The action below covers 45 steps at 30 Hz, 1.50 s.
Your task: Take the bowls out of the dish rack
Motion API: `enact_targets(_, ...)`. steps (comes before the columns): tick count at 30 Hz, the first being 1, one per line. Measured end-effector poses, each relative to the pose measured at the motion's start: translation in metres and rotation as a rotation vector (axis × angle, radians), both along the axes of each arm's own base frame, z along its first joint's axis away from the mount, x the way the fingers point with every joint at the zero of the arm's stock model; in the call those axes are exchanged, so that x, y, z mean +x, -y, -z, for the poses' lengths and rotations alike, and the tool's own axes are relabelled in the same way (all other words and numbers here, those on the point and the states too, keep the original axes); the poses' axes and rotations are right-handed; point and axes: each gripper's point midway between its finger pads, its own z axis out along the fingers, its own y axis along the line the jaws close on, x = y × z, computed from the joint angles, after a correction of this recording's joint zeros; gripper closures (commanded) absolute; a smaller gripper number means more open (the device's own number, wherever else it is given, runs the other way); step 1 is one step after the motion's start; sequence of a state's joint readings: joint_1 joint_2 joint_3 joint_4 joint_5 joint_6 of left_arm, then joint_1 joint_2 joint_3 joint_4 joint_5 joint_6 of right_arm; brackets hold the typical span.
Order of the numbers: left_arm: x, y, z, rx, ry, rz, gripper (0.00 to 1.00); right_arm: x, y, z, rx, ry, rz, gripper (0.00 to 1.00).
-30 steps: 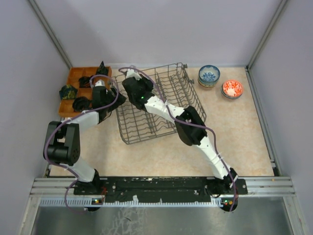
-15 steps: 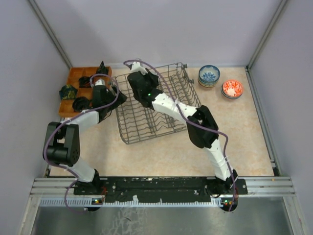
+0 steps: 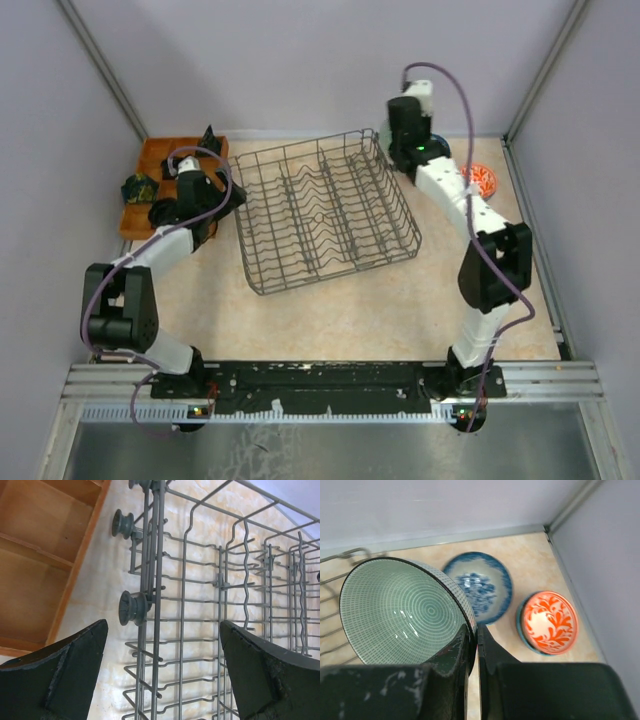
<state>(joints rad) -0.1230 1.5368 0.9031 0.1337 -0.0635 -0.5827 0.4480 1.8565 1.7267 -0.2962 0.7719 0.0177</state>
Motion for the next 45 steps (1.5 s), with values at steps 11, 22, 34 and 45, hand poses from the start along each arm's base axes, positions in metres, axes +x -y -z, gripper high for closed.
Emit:
enact_targets(11, 0.004, -0.010, -0.024, 0.008, 0.052, -0.045, 0.01, -0.021, 0.192, 0.006, 0.385, -0.008, 0.248, 1.00)
enact_targets(22, 0.016, -0.008, -0.050, -0.013, 0.113, -0.052, 0.01, -0.046, 0.249, 0.065, 0.620, -0.088, 0.315, 1.00)
enact_targets(34, 0.016, -0.008, -0.065, -0.021, 0.145, -0.054, 0.01, -0.036, 0.245, 0.108, 0.718, -0.134, 0.293, 1.00)
enact_targets(45, 0.014, -0.008, -0.076, -0.025, 0.171, -0.054, 0.01, -0.029, 0.251, 0.139, 0.747, -0.170, 0.320, 1.00)
